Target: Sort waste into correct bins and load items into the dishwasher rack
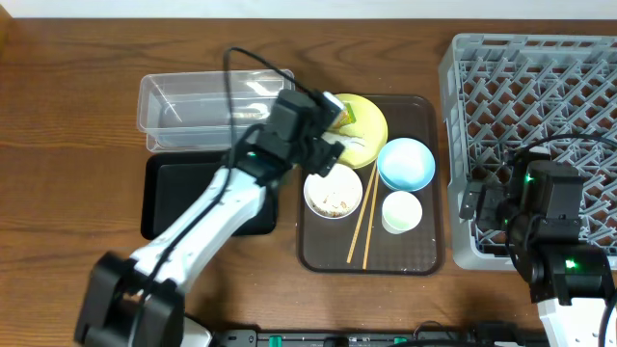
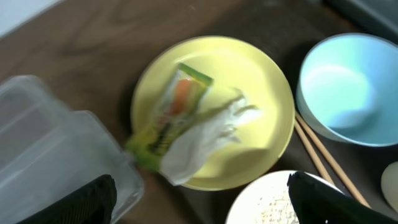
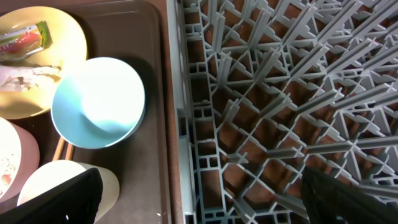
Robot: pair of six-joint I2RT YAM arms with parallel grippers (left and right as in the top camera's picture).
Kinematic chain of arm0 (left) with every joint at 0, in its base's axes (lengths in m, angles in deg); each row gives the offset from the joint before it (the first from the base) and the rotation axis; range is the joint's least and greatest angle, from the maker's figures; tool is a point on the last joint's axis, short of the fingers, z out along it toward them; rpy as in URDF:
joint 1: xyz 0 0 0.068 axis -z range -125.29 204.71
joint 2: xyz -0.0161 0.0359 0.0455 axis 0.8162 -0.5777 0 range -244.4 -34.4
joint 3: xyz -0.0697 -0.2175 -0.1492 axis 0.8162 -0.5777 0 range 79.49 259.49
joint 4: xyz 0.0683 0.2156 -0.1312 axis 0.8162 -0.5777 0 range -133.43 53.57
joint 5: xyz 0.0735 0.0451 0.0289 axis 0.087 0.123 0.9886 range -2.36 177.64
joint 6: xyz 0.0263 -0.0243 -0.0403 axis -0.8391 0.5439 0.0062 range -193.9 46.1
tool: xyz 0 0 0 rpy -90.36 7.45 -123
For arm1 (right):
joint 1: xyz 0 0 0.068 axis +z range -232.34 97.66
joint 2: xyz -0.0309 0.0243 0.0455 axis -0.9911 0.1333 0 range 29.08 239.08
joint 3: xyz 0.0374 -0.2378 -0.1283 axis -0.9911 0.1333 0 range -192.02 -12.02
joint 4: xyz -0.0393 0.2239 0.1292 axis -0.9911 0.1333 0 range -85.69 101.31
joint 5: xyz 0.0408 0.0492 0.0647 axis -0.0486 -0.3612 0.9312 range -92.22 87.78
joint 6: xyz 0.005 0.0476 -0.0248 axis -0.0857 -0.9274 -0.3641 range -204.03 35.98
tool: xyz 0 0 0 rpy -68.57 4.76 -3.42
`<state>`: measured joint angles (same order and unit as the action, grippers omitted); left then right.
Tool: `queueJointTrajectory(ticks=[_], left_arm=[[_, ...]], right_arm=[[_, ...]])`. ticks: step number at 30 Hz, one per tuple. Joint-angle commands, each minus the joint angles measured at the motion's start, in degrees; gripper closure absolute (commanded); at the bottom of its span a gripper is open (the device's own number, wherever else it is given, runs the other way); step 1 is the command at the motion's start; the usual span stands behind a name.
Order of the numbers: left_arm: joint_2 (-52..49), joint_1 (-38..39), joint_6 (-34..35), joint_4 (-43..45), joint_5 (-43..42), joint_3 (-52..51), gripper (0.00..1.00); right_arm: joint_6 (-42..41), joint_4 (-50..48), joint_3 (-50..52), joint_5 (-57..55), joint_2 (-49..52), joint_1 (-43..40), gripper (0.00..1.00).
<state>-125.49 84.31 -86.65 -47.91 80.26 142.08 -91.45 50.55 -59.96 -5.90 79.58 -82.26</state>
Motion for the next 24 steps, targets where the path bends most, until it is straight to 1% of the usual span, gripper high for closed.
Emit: queueJointTrajectory(ticks=[1, 10, 12, 16, 19, 21, 22, 23, 24], left_arm=[[-3.7, 1.6, -2.3, 2.2, -0.3, 0.8, 0.10], [-13.9, 1.6, -2.3, 11.7, 1.9, 0.8, 0.14], [-15.6, 1.6, -2.3, 13.2, 3.1, 0.8, 0.17], [-18.1, 1.5, -2.3, 15.1, 5.5, 0.8, 0.18], [-19.6, 1.5, -2.3, 15.4, 5.7, 0.8, 0.21], [-20.4, 1.6, -2.3, 15.2, 5.7, 0.8, 0.26], [-20.9, 1.5, -2.3, 15.2, 5.7, 0.8, 0.33], [-21.0, 1.5, -2.3, 15.2, 5.7, 0.8, 0.35], [-21.1, 1.5, -2.2, 15.2, 5.7, 0.8, 0.41]], right_arm=[[0.0, 0.0, -1.3, -0.6, -0.1, -0.4, 0.01], [0.0, 0.6, -1.3, -0.6, -0.1, -0.4, 0.01], [0.0, 1.0, -1.3, -0.6, -0.1, -0.4, 0.01], [0.0, 1.0, -1.3, -0.6, -0.1, -0.4, 0.01], [0.0, 1.2, -1.3, -0.6, -0.1, -0.4, 0.01], [0.0, 1.3, -1.3, -0.6, -0.1, -0.4, 0.01], [0.0, 1.3, -1.3, -0.6, -0.1, -0.4, 0.01], [0.0, 1.3, -1.3, -0.6, -0.1, -0.4, 0.01], [0.0, 1.3, -1.3, -0.6, -0.1, -0.4, 0.01]])
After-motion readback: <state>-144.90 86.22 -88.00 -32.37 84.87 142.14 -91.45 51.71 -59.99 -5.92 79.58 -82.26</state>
